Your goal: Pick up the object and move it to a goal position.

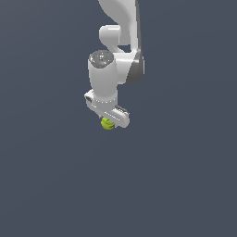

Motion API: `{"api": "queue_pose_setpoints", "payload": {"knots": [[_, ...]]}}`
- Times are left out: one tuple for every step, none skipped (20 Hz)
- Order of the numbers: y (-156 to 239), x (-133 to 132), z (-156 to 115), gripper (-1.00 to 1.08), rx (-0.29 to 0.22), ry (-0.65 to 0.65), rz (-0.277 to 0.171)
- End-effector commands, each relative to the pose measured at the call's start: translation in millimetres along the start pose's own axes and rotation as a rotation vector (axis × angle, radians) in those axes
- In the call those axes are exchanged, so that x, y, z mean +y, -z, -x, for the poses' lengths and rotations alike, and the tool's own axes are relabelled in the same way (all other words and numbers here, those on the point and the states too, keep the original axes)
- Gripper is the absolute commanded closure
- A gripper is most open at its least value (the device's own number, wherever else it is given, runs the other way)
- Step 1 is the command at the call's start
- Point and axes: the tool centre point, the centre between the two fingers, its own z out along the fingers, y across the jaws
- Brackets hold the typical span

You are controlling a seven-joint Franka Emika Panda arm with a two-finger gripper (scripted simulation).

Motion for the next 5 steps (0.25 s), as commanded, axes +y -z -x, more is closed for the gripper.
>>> {"api": "queue_pose_setpoints", "payload": {"knots": [[9.7,-2.5,2.9,1.08,0.000,-0.001,0.000],[12.0,-3.2,3.6,1.08,0.000,-0.001,0.000],[13.7,-3.7,4.1,1.08,0.000,-0.001,0.000],[14.7,-4.0,4.3,1.08,0.000,-0.001,0.000],[15.0,-4.1,4.4,1.08,0.000,-0.001,0.000]]}}
